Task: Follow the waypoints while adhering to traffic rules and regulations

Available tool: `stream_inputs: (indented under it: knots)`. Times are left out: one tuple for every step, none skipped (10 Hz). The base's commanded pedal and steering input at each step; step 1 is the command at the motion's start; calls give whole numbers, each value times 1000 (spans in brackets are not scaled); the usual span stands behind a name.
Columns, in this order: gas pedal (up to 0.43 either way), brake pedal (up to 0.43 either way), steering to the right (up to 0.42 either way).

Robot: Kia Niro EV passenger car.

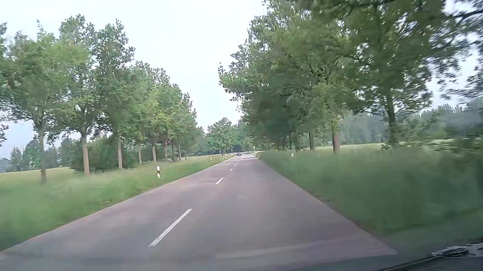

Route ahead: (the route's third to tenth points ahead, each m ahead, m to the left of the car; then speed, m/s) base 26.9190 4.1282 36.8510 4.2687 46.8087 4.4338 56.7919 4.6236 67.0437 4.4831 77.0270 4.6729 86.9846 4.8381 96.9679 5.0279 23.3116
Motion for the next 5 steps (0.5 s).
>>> stream_inputs:
  knots:
    - [0, 0, -6]
    - [0, 0, -6]
    - [0, 0, -5]
    - [0, 0, -3]
    - [0, 0, -1]
